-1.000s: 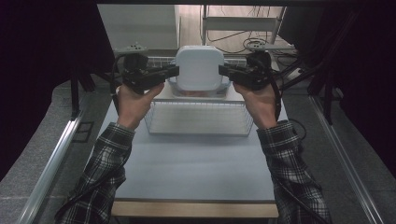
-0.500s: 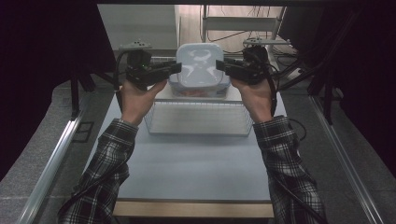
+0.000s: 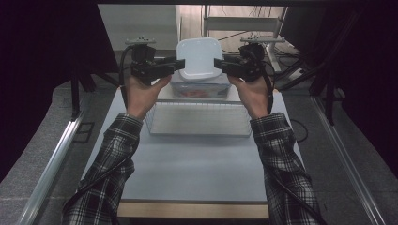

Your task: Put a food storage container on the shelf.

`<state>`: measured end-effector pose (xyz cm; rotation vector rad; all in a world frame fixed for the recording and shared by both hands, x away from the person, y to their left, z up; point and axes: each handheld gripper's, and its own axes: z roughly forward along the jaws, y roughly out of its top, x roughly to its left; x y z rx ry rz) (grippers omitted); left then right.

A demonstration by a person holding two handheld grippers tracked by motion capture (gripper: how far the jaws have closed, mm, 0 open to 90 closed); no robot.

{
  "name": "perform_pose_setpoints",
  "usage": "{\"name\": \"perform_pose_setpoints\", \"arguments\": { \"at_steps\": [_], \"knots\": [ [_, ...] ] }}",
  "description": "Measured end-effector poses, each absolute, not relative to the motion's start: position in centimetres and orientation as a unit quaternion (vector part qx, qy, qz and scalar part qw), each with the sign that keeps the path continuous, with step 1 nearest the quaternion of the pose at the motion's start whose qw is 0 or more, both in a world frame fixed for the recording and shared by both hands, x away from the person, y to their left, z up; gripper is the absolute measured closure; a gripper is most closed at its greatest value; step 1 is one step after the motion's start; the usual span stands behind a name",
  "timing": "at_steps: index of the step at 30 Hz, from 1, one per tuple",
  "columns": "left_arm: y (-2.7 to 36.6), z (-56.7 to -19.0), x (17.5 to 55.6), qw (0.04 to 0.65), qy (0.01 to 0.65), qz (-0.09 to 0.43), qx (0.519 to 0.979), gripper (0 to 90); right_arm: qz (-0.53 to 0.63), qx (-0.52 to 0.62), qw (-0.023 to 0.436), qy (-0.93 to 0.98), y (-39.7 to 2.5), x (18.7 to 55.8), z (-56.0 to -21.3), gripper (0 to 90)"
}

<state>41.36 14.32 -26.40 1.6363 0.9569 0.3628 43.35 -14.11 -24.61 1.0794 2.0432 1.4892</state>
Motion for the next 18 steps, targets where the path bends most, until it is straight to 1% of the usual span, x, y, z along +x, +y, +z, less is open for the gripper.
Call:
{"name": "perform_pose_setpoints", "arguments": {
  "at_steps": [1,2,9,15,18],
  "knots": [
    [14.3,-26.4,41.6,0.569,0.412,0.155,0.694,56.3,0.531,0.385,0.194,0.730,-14.0,43.5,-24.7,54.6],
    [14.3,-26.4,41.8,0.568,0.416,0.156,0.693,53.6,0.530,0.385,0.196,0.729,-13.9,43.6,-24.7,54.1],
    [13.9,-25.9,43.1,0.541,0.422,0.184,0.704,51.4,0.533,0.388,0.197,0.726,-13.6,43.9,-24.7,53.0],
    [13.9,-25.6,43.0,0.539,0.417,0.194,0.706,49.7,0.538,0.387,0.206,0.720,-13.7,43.9,-24.7,50.0],
    [14.1,-25.5,42.5,0.541,0.412,0.197,0.707,47.8,0.542,0.381,0.206,0.721,-13.9,43.6,-24.6,46.7]
  ]
}}
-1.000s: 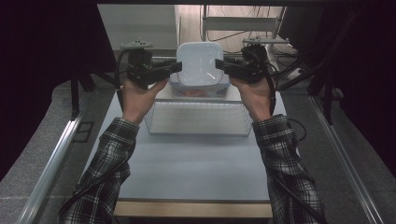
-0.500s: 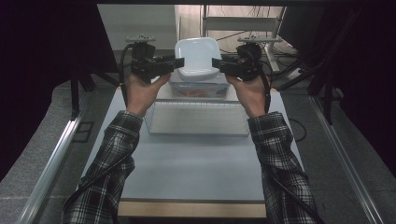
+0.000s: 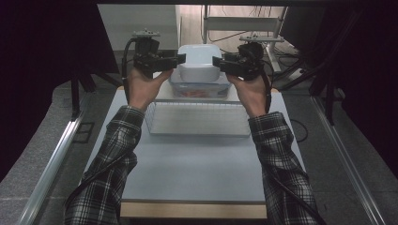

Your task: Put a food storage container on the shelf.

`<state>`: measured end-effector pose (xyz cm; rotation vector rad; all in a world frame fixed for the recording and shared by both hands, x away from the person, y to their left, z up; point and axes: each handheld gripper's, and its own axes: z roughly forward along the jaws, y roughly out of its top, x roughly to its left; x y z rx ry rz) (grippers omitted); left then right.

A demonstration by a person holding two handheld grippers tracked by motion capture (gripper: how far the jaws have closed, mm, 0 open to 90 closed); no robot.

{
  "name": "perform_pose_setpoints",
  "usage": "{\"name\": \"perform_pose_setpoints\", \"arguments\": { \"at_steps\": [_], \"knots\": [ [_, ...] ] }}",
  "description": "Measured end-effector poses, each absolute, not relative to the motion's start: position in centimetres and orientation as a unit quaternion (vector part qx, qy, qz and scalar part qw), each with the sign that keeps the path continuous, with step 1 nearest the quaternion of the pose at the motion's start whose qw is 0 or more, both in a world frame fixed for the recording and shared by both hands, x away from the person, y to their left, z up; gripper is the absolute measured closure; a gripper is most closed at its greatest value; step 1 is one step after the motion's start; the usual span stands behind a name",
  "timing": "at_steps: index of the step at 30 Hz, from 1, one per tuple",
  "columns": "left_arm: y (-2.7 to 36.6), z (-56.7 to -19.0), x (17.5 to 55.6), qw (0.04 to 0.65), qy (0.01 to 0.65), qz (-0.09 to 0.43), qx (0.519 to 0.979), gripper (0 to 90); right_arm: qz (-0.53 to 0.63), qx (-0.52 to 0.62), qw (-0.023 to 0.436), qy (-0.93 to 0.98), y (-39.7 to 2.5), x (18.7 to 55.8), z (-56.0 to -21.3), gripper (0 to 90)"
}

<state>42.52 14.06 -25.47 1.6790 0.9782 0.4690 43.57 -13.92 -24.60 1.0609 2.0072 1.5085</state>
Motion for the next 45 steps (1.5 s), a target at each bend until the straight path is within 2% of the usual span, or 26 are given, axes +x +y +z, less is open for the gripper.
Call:
{"name": "perform_pose_setpoints", "arguments": {
  "at_steps": [12,15,21,29,45],
  "knots": [
    [14.4,-25.9,39.7,0.553,0.378,0.192,0.717,26.4,0.548,0.354,0.182,0.735,-15.1,42.1,-25.3,29.9],
    [14.1,-26.6,39.2,0.544,0.372,0.194,0.727,18.3,0.551,0.350,0.177,0.737,-15.3,41.8,-25.6,26.0],
    [13.5,-28.3,38.4,0.530,0.364,0.193,0.741,9.1,0.551,0.340,0.170,0.743,-15.4,41.1,-26.6,20.3],
    [13.2,-30.2,37.3,0.521,0.360,0.199,0.748,3.3,0.548,0.330,0.168,0.750,-15.5,40.0,-28.1,12.3],
    [13.6,-34.4,35.1,0.510,0.356,0.185,0.761,1.4,0.537,0.306,0.160,0.770,-15.8,37.9,-31.2,4.1]
  ]
}}
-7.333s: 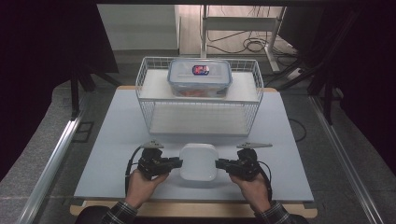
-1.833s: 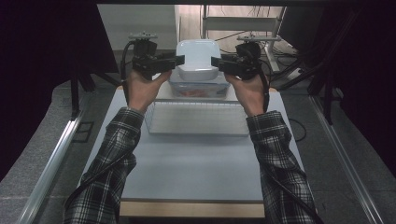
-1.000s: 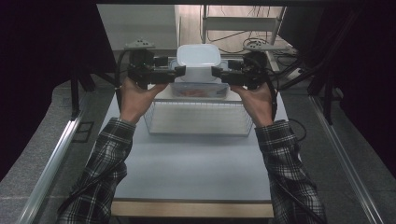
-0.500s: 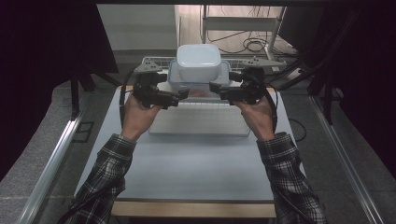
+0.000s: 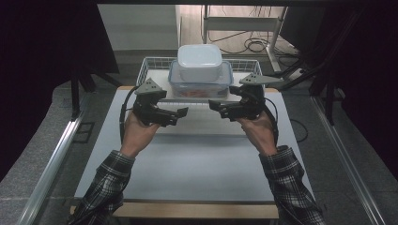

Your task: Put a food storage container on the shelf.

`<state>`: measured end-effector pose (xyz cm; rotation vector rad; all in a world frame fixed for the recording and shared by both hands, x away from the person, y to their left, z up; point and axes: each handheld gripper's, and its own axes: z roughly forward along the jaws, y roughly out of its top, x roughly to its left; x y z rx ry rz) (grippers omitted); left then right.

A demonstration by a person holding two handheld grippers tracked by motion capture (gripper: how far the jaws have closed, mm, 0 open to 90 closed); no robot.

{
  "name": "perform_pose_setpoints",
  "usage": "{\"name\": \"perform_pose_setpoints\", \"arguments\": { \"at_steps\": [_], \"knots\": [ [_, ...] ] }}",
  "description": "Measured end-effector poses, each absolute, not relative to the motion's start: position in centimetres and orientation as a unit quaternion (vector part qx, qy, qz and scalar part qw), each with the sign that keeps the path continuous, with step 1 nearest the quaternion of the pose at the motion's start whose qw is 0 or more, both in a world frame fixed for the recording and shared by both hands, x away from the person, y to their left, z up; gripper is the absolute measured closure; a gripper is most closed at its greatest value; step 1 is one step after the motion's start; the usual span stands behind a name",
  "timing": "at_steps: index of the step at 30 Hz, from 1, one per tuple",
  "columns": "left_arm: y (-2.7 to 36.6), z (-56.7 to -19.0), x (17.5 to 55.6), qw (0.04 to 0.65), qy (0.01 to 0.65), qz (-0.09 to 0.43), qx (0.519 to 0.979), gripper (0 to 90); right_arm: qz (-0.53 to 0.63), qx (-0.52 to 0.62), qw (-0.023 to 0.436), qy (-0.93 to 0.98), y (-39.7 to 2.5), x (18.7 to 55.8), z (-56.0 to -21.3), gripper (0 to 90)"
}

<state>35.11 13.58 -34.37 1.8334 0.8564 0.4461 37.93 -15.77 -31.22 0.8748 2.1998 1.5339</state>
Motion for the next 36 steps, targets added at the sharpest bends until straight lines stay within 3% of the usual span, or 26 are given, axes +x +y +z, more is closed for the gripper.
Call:
{"name": "perform_pose_setpoints", "arguments": {
  "at_steps": [15,36],
  "knots": [
    [14.4,-38.0,32.0,0.503,0.357,0.173,0.768,0.3,0.511,0.305,0.146,0.790,-17.6,35.9,-36.0,0.4],
    [16.4,-45.9,27.5,0.503,0.381,0.161,0.759,1.7,0.480,0.330,0.129,0.802,-20.4,32.2,-43.6,0.0]
  ]
}}
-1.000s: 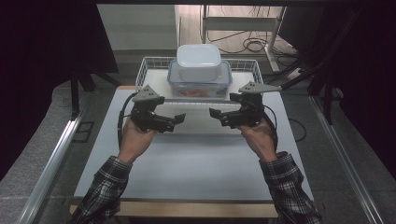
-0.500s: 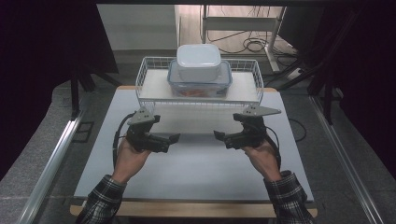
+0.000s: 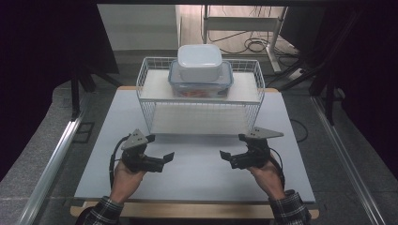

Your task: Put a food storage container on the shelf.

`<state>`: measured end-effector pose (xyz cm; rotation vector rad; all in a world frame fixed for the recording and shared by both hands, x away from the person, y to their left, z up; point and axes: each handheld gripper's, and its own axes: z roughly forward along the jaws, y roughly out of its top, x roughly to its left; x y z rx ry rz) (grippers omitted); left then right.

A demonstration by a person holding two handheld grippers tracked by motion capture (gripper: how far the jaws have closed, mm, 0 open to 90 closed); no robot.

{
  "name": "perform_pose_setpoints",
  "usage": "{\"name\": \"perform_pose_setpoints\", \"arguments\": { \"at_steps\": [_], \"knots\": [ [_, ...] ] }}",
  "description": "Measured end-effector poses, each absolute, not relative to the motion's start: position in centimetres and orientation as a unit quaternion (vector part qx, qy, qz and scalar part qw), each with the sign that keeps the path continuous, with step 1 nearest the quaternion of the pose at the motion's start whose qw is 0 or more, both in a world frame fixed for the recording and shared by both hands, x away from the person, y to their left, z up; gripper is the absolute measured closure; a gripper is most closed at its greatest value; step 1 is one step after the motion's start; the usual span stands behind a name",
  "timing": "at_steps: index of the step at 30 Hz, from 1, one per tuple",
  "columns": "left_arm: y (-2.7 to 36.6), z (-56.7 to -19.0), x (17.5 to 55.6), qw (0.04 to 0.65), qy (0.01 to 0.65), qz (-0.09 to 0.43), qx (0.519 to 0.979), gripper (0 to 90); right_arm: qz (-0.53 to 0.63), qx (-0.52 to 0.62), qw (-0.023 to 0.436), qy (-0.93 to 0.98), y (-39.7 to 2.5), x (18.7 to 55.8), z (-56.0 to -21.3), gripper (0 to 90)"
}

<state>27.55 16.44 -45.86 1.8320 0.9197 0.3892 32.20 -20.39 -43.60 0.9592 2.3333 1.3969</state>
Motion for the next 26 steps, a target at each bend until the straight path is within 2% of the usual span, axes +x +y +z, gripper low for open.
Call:
{"name": "perform_pose_setpoints", "arguments": {
  "at_steps": [10,20,23,26],
  "knots": [
    [16.7,-49.9,26.2,0.471,0.396,0.150,0.774,2.0,0.462,0.342,0.127,0.808,-21.5,30.6,-46.5,0.0],
    [15.3,-53.2,25.6,0.393,0.381,0.138,0.825,2.2,0.428,0.354,0.114,0.824,-21.9,29.8,-49.5,0.0],
    [14.7,-53.6,25.7,0.369,0.370,0.145,0.840,2.0,0.419,0.361,0.112,0.826,-22.0,30.0,-49.9,0.0],
    [14.6,-53.5,25.7,0.370,0.369,0.146,0.840,1.5,0.415,0.365,0.112,0.826,-22.1,30.1,-50.0,0.0]
  ]
}}
